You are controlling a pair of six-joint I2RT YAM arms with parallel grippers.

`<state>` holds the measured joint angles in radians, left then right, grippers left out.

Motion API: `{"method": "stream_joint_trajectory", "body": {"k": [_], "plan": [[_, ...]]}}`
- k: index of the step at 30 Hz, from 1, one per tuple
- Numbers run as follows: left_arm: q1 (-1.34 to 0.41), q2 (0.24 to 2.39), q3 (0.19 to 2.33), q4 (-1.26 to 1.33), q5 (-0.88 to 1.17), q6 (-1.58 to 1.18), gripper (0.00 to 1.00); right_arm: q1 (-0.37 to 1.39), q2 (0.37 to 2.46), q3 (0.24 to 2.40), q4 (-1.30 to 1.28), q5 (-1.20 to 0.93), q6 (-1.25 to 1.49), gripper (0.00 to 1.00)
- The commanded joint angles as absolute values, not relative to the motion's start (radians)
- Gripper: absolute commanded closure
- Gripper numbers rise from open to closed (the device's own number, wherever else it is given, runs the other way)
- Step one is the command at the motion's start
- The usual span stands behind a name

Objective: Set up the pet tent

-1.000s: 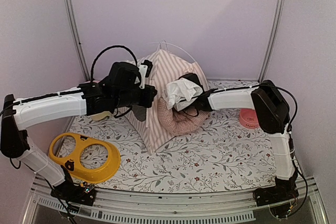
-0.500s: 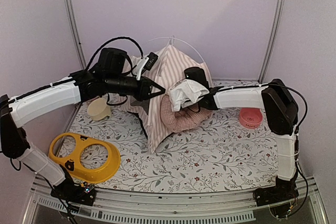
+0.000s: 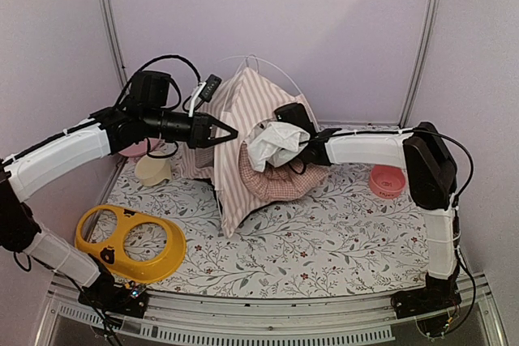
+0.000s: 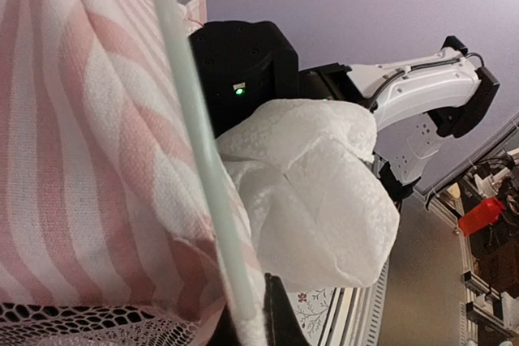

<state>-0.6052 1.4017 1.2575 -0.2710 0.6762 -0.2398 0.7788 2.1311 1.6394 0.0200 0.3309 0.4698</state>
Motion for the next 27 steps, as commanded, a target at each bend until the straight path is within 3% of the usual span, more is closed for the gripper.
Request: {"method": "stream_joint_trajectory", "body": {"k": [1, 10, 19, 27], "plan": [[-0.582, 1.339, 1.242, -0.157, 0.851, -0.264, 1.0, 0.768, 2.187, 1.613, -0.123, 0.537, 0.388, 1.0], [-0.561, 1.345, 1.24, -0.208, 0.844, -0.242, 1.0, 0.722, 2.102, 1.589, -0.206, 0.701, 0.328, 1.0], [-0.646, 1.422, 1.126, -0.083, 0.893, -0.32, 1.0, 0.698, 2.044, 1.742, -0.177, 0.306, 0.506, 1.0], [-0.67, 1.411, 1.113, -0.095, 0.769, -0.286, 1.0, 0.715, 2.036, 1.631, 0.199, -0.175, 0.352, 1.0]]}}
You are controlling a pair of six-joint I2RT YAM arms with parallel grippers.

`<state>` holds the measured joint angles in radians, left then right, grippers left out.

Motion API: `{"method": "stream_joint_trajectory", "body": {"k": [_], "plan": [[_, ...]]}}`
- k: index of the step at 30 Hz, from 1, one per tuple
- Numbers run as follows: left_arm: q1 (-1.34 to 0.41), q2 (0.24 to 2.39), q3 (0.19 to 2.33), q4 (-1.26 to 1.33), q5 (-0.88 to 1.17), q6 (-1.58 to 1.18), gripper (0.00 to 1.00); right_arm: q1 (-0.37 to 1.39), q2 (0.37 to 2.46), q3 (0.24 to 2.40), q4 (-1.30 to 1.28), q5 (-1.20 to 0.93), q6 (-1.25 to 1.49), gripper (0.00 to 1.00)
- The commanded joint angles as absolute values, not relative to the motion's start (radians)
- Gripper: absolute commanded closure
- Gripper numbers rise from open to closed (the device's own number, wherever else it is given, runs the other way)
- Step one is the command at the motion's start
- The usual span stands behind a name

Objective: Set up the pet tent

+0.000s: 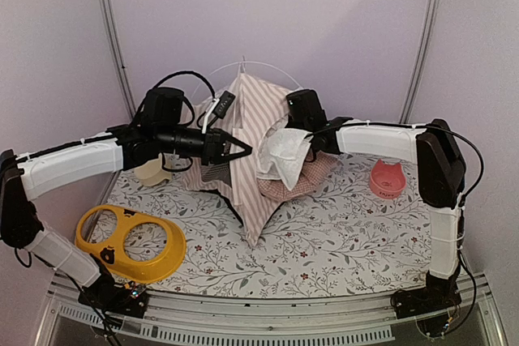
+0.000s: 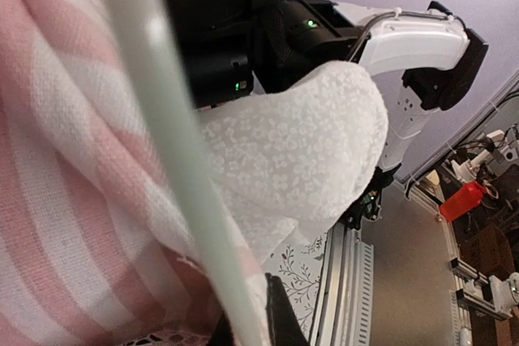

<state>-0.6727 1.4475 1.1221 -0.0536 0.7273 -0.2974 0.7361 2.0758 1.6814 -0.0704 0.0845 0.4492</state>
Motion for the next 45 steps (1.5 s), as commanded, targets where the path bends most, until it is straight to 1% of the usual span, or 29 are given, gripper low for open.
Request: {"method": "stream_joint_trajectory", "body": {"k": [1, 3, 6, 9, 11, 13, 16, 18, 22, 23, 24, 27, 30, 32, 33, 35, 37, 39, 42, 43, 45], "plan": [[-0.65, 1.396, 1.12, -0.106, 0.76, -0.275, 1.0, 0.717, 2.036, 1.602, 0.235, -0.229, 0.316, 1.0], [-0.596, 1.374, 1.142, -0.146, 0.767, -0.243, 1.0, 0.727, 2.037, 1.542, 0.283, -0.289, 0.227, 1.0], [-0.531, 1.362, 1.196, -0.233, 0.808, -0.18, 1.0, 0.75, 2.071, 1.535, 0.205, -0.349, 0.068, 1.0], [-0.492, 1.378, 1.258, -0.31, 0.846, -0.099, 1.0, 0.79, 2.073, 1.503, 0.131, -0.354, -0.072, 1.0], [-0.474, 1.397, 1.295, -0.343, 0.87, -0.056, 1.0, 0.812, 2.043, 1.452, 0.14, -0.347, -0.147, 1.0], [-0.467, 1.418, 1.313, -0.35, 0.901, -0.032, 1.0, 0.82, 1.989, 1.397, 0.19, -0.373, -0.16, 1.0], [-0.473, 1.474, 1.326, -0.335, 1.009, -0.017, 1.0, 0.82, 1.894, 1.345, 0.294, -0.407, -0.133, 1.0], [-0.495, 1.516, 1.344, -0.348, 1.096, -0.008, 1.0, 0.82, 1.873, 1.381, 0.309, -0.42, -0.123, 1.0], [-0.569, 1.576, 1.385, -0.431, 1.141, 0.071, 1.0, 0.821, 1.913, 1.465, 0.351, -0.414, -0.107, 1.0], [-0.581, 1.587, 1.395, -0.455, 1.155, 0.088, 1.0, 0.821, 1.938, 1.486, 0.366, -0.383, -0.102, 1.0], [-0.589, 1.597, 1.401, -0.47, 1.174, 0.101, 1.0, 0.826, 1.976, 1.511, 0.369, -0.292, -0.086, 1.0], [-0.594, 1.595, 1.396, -0.471, 1.189, 0.109, 1.0, 0.825, 2.144, 1.632, 0.242, -0.143, -0.068, 1.0], [-0.584, 1.582, 1.375, -0.45, 1.14, 0.098, 1.0, 0.817, 2.245, 1.645, 0.178, -0.026, -0.022, 1.0], [-0.561, 1.572, 1.337, -0.404, 1.106, 0.054, 1.0, 0.796, 2.272, 1.65, 0.125, 0.0, 0.063, 0.98], [-0.548, 1.566, 1.314, -0.368, 1.07, 0.023, 1.0, 0.786, 2.263, 1.629, 0.126, -0.004, 0.089, 0.95], [-0.524, 1.55, 1.25, -0.304, 1.005, -0.03, 1.0, 0.781, 2.188, 1.536, 0.199, 0.014, 0.125, 0.8], [-0.504, 1.537, 1.21, -0.254, 0.948, -0.091, 1.0, 0.782, 2.109, 1.464, 0.255, 0.008, 0.129, 0.58], [-0.496, 1.526, 1.19, -0.244, 0.865, -0.116, 1.0, 0.781, 2.054, 1.451, 0.248, -0.028, 0.127, 0.44], [-0.487, 1.527, 1.176, -0.248, 0.701, -0.174, 1.0, 0.787, 1.978, 1.456, 0.214, -0.12, 0.124, 0.28], [-0.484, 1.53, 1.175, -0.257, 0.626, -0.203, 1.0, 0.787, 1.961, 1.467, 0.191, -0.147, 0.129, 0.25], [-0.483, 1.534, 1.174, -0.266, 0.546, -0.251, 1.0, 0.787, 1.936, 1.495, 0.128, -0.176, 0.146, 0.22]]}}
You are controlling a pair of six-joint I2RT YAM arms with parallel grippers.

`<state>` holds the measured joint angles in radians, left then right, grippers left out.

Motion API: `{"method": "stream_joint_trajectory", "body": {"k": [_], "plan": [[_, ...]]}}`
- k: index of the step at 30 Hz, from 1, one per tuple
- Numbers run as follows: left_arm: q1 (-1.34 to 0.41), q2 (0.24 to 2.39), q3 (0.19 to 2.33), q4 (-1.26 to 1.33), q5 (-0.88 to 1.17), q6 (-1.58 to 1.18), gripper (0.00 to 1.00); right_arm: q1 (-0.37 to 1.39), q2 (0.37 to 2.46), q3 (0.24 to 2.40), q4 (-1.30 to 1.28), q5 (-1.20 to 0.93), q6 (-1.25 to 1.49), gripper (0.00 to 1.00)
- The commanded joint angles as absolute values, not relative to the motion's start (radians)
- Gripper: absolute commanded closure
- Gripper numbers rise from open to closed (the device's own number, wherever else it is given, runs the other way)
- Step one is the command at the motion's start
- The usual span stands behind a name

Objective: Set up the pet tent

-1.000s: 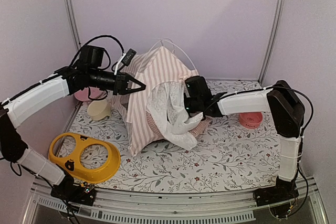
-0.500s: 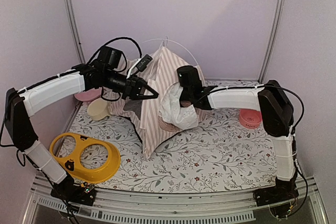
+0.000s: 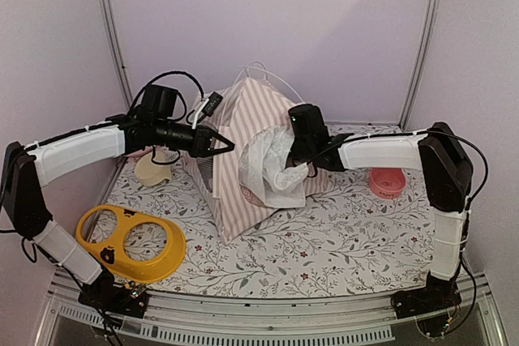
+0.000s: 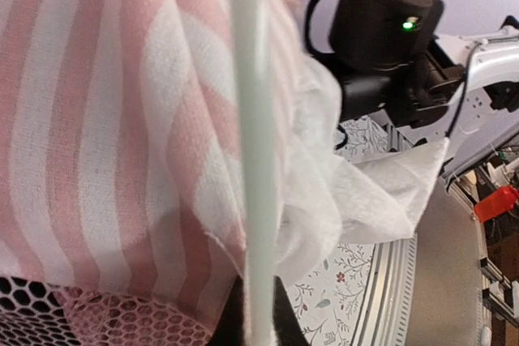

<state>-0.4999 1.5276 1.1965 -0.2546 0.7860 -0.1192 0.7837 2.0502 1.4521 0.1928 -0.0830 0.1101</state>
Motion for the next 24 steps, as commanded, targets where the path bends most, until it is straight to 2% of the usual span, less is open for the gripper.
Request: {"method": "stream_joint_trajectory", "body": {"k": [1, 5, 10, 12, 15, 18, 20, 24], "plan": [[-0.487, 1.533, 1.171, -0.268, 0.511, -0.27, 1.0, 0.788, 1.926, 1.505, 0.096, -0.187, 0.161, 0.21], [-0.497, 1.514, 1.159, -0.267, 0.39, -0.328, 1.0, 0.784, 1.887, 1.518, -0.033, -0.214, 0.234, 0.2], [-0.5, 1.516, 1.165, -0.283, 0.348, -0.345, 1.0, 0.775, 1.813, 1.45, -0.113, -0.229, 0.329, 0.21], [-0.513, 1.516, 1.169, -0.28, 0.345, -0.351, 1.0, 0.745, 1.799, 1.423, -0.111, -0.308, 0.377, 0.22], [-0.565, 1.531, 1.184, -0.272, 0.317, -0.353, 1.0, 0.724, 1.808, 1.406, -0.08, -0.419, 0.469, 0.31], [-0.605, 1.562, 1.178, -0.246, 0.276, -0.407, 1.0, 0.767, 1.859, 1.475, -0.139, -0.421, 0.473, 0.49], [-0.612, 1.569, 1.16, -0.213, 0.225, -0.465, 1.0, 0.816, 1.883, 1.497, -0.184, -0.424, 0.431, 0.53], [-0.609, 1.539, 1.096, -0.144, 0.112, -0.567, 1.0, 0.9, 1.854, 1.4, -0.175, -0.337, 0.372, 0.44]]}}
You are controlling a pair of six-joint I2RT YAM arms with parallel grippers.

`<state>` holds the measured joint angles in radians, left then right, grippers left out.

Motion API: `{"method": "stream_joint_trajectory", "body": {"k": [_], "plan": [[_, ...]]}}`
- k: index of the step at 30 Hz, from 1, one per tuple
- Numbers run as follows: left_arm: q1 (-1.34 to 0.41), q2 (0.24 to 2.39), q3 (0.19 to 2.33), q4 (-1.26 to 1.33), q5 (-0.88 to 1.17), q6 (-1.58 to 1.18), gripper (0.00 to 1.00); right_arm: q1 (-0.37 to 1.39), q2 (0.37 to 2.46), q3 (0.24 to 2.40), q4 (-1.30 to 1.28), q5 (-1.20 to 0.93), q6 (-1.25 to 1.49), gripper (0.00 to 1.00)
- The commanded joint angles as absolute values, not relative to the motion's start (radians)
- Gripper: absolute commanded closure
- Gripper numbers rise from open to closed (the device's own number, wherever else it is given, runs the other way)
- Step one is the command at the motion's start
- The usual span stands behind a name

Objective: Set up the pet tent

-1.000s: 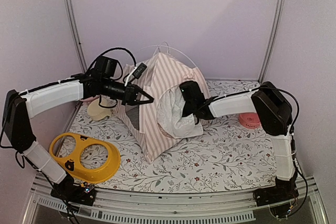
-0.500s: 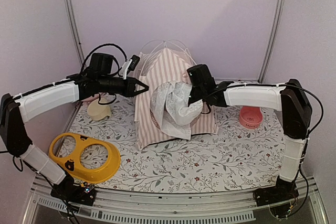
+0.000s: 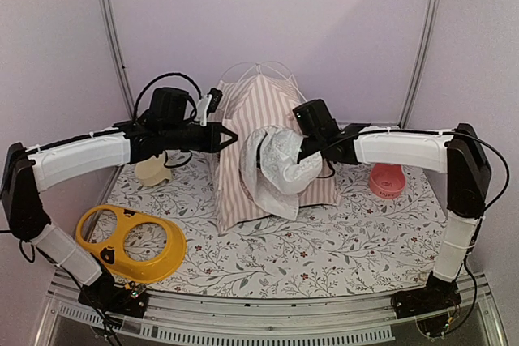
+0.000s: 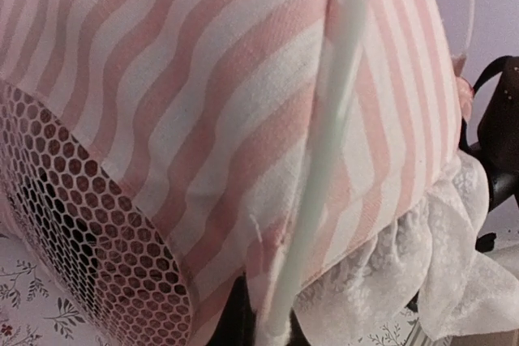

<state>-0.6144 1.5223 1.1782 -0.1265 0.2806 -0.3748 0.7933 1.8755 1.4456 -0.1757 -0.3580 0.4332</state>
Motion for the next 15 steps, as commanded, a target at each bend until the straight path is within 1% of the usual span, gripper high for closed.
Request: {"method": "stream_joint_trajectory", "body": {"k": [1, 3, 5, 7, 8, 10, 11, 13, 15], "plan": [[-0.608, 1.532, 1.083, -0.129, 0.094, -0.592, 1.0, 0.913, 1.83, 1.363, -0.166, -0.294, 0.362, 0.4], [-0.607, 1.519, 1.063, -0.107, 0.074, -0.614, 1.0, 0.925, 1.772, 1.269, -0.13, -0.221, 0.358, 0.32], [-0.606, 1.508, 1.05, -0.095, 0.056, -0.63, 1.0, 0.924, 1.703, 1.174, -0.086, -0.175, 0.379, 0.27], [-0.606, 1.5, 1.037, -0.083, 0.047, -0.637, 1.0, 0.912, 1.638, 1.092, -0.025, -0.179, 0.399, 0.22], [-0.606, 1.499, 1.031, -0.077, 0.049, -0.64, 1.0, 0.896, 1.615, 1.062, 0.005, -0.208, 0.415, 0.22], [-0.606, 1.508, 1.035, -0.078, 0.069, -0.627, 1.0, 0.877, 1.575, 1.037, 0.015, -0.22, 0.45, 0.25], [-0.607, 1.512, 1.037, -0.082, 0.081, -0.617, 1.0, 0.875, 1.567, 1.04, -0.005, -0.176, 0.458, 0.28], [-0.607, 1.518, 1.038, -0.081, 0.107, -0.599, 1.0, 0.863, 1.541, 1.056, -0.079, -0.027, 0.481, 0.37], [-0.607, 1.519, 1.038, -0.086, 0.13, -0.583, 1.0, 0.818, 1.518, 1.047, -0.118, 0.033, 0.515, 0.46]]}}
